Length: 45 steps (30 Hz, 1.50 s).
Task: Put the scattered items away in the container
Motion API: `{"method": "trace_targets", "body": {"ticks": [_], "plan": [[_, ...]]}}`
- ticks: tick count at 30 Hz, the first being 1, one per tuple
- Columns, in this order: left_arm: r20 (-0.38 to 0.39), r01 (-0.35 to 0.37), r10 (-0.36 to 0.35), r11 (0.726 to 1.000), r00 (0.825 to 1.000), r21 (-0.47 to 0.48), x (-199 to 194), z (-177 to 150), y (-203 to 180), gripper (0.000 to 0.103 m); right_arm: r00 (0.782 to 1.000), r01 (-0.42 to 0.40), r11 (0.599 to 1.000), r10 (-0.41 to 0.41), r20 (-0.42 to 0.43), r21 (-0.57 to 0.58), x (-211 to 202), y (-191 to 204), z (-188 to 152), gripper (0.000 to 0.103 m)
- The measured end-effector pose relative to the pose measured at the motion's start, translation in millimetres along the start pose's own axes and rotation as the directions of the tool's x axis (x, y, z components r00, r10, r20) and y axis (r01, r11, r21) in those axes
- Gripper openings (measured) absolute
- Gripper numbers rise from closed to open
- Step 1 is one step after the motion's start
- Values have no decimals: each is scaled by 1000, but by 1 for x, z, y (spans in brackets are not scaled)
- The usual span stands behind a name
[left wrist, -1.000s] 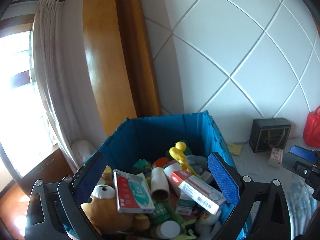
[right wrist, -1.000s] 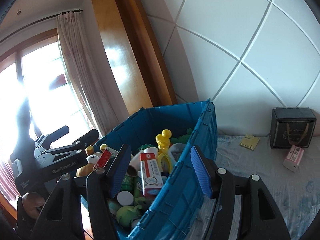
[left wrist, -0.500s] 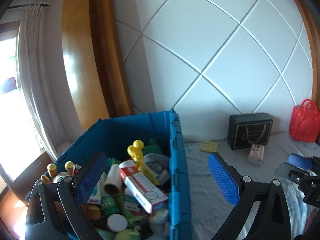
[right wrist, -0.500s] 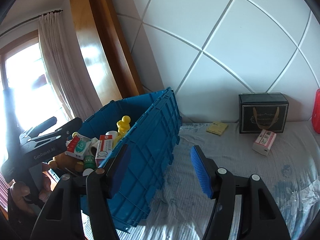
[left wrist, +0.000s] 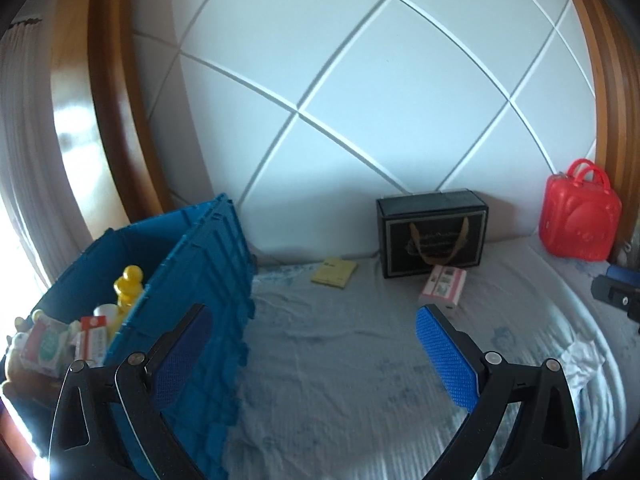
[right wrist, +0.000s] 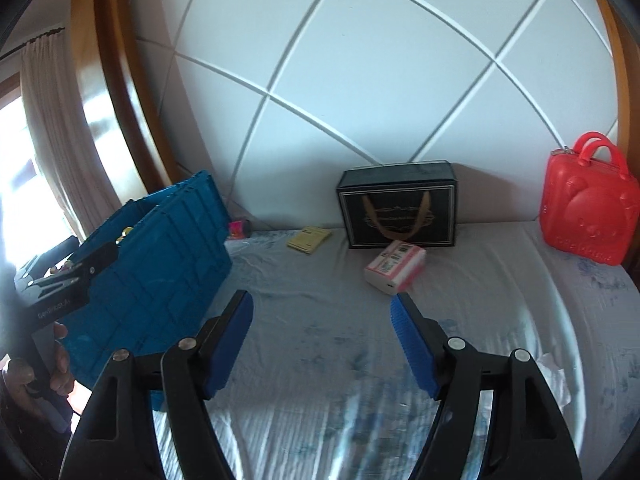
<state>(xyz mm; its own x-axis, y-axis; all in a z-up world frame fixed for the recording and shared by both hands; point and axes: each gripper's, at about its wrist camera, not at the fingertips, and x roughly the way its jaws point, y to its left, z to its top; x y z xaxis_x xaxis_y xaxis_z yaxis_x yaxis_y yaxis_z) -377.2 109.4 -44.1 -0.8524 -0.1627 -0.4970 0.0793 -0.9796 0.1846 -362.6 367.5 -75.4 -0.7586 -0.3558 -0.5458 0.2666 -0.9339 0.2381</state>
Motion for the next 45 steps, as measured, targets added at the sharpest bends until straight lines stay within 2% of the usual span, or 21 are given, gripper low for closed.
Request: {"method": "trace_targets", "body": {"ticks": [4,7,12,16,20,22,24,27,31,39,45], "plan": [[-48,54,-53,998,997,21,45,3,-44,103,999,39,999,-39,-35,2,17,-49,18,71],[-98,99,-96,995,991,27,86,3,-72,103,998,40,998,-38,-53,39,46,-74,33,71],[-140,137,-127,988,982,65,157,1,-111,103,993,63,996,-57,-104,55,115,-97,51,71],[-184,167,-143,978,972,121,212,-1,-141,103,983,76,994,-63,-170,75,180,-108,51,71],[-229,196,-154,966,961,171,260,-10,-162,103,972,67,997,-57,-228,35,231,-121,38,71],[-249,215,-168,961,954,176,281,-14,-170,103,964,70,997,-61,-257,25,254,-131,31,71],[-263,233,-185,959,947,163,300,-17,-177,103,958,71,995,-48,-283,74,276,-143,29,71],[-282,250,-201,957,938,148,321,-21,-183,103,952,73,991,-37,-304,108,307,-155,31,71],[-310,272,-222,954,925,129,348,-27,-188,103,940,78,995,-54,-336,58,347,-159,33,71],[-360,313,-262,946,895,88,399,-38,-198,102,923,59,987,3,-385,151,402,-173,25,71],[-355,330,-292,943,888,48,403,-41,-197,102,920,53,977,31,-390,204,426,-176,25,71]]}}
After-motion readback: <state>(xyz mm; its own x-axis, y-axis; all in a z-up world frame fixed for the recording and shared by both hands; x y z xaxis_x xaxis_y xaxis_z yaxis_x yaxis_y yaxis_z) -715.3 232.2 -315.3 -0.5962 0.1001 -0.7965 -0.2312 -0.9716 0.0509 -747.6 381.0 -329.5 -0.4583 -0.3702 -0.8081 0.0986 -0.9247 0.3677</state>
